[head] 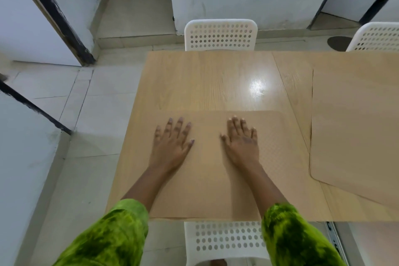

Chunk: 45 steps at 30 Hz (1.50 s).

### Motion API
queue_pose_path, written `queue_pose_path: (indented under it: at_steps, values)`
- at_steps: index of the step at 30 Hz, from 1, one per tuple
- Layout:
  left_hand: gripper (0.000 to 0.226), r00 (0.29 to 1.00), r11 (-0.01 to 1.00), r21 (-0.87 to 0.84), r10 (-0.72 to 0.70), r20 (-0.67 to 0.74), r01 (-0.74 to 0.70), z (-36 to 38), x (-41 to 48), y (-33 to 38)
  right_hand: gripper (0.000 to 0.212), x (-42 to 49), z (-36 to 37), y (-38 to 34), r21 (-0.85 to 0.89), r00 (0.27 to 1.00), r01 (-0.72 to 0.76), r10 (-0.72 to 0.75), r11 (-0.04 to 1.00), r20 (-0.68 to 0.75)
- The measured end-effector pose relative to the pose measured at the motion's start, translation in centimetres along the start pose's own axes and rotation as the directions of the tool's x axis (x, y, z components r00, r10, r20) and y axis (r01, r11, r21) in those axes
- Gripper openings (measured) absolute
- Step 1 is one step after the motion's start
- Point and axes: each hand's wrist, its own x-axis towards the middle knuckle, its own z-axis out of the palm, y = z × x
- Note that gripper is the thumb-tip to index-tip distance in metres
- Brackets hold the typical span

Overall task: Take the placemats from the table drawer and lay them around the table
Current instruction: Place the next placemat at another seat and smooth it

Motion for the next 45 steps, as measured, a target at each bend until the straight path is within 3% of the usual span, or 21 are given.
queue_pose_path:
  at_steps: [4, 10, 14, 17, 24, 31, 37, 41, 45]
  values:
    - [0.072, 0.997, 0.997, -0.025, -0.076, -0.018, 0.076, 0.2, -0.7, -3.0, 0.064, -0.2, -1.5, 6.1, -0.009, 0.985, -0.168, 0.168, 0.986, -0.038]
    - [0.082, 0.997, 0.997, -0.021, -0.068, 0.028, 0.069, -1.3, -0.9, -2.4, 0.064, -0.8, -2.9, 7.1, 0.002, 0.978, -0.206, 0.206, 0.979, -0.014]
    - [0.072, 0.987, 0.989, 0.004, 0.145, -0.067, -0.145, -1.6, -5.4, 2.0, 0.063, -6.4, -1.3, 1.6, 0.02, 0.999, -0.052, 0.052, 0.998, 0.005]
    - [0.06, 0.973, 0.974, 0.038, 0.223, -0.062, -0.221, 0.6, -10.0, 5.1, 0.077, -11.4, 1.5, -1.6, 0.059, 0.995, 0.09, -0.092, 0.994, 0.037]
    - [0.072, 0.999, 0.998, 0.037, 0.052, 0.004, -0.052, 1.7, -11.2, 2.9, 0.081, -11.0, 2.1, 2.3, -0.067, 1.0, 0.014, -0.012, 0.998, 0.028]
    - [0.074, 0.992, 0.992, -0.007, -0.125, -0.022, 0.125, 1.4, -11.5, -2.3, 0.071, -11.6, 0.4, 8.3, -0.077, 0.986, -0.169, 0.169, 0.983, -0.005]
    - [0.076, 0.987, 0.987, -0.024, -0.16, 0.016, 0.161, 0.5, -11.5, -2.8, 0.066, -11.7, -0.2, 8.3, -0.053, 0.984, -0.177, 0.178, 0.983, 0.019]
    - [0.065, 0.987, 0.987, -0.049, -0.15, 0.053, 0.152, -0.6, -11.2, -1.7, 0.063, -12.0, -1.3, 8.3, 0.099, 0.979, -0.201, 0.197, 0.975, 0.047]
    - [0.064, 0.998, 0.988, -0.141, -0.057, 0.035, 0.061, -2.5, -10.7, 2.4, 0.052, -13.4, -2.9, 8.5, 0.35, 0.955, -0.224, 0.276, 0.91, -0.106]
